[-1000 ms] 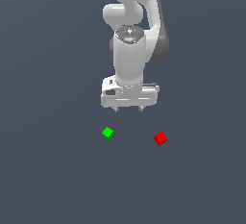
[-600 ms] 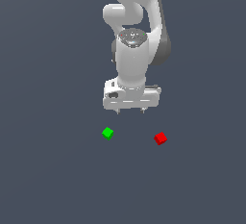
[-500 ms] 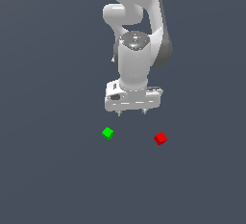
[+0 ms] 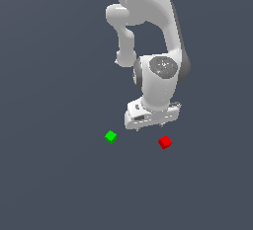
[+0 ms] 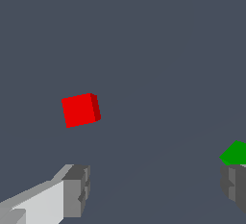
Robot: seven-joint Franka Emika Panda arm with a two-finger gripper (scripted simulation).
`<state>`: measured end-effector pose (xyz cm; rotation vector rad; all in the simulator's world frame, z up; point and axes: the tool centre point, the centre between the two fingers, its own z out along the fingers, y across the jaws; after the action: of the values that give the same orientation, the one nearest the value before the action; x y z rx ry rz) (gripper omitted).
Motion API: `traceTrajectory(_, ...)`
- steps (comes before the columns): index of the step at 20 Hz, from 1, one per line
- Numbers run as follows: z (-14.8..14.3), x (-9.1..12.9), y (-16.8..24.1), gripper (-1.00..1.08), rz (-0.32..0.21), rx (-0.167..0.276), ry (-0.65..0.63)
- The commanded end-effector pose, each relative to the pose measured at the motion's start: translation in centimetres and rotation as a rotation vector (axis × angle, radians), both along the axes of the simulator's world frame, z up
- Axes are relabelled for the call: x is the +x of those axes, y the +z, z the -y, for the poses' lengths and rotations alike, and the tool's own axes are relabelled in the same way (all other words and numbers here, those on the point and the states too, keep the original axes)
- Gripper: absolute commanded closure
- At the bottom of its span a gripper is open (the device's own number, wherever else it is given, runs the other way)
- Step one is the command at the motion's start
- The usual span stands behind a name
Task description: Stack the red cube on top of the green cube.
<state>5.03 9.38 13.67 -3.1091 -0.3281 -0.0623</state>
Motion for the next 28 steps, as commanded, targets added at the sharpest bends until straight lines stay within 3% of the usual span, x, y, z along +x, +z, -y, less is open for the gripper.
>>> traceTrajectory(1,-2.1,0.6,-1.6,-0.92,-0.009,-0.005,0.049)
traceTrajectory(12,-8.0,1.9,-6.1,-0.92,-0.033,-0.020,0.186)
traceTrajectory(22,-8.7,1.9,-7.0,-0.92,-0.036,-0.022,0.202)
traceTrajectory(28,-8.7,1.9,-9.8,-0.92,-0.036,-0.022,0.204)
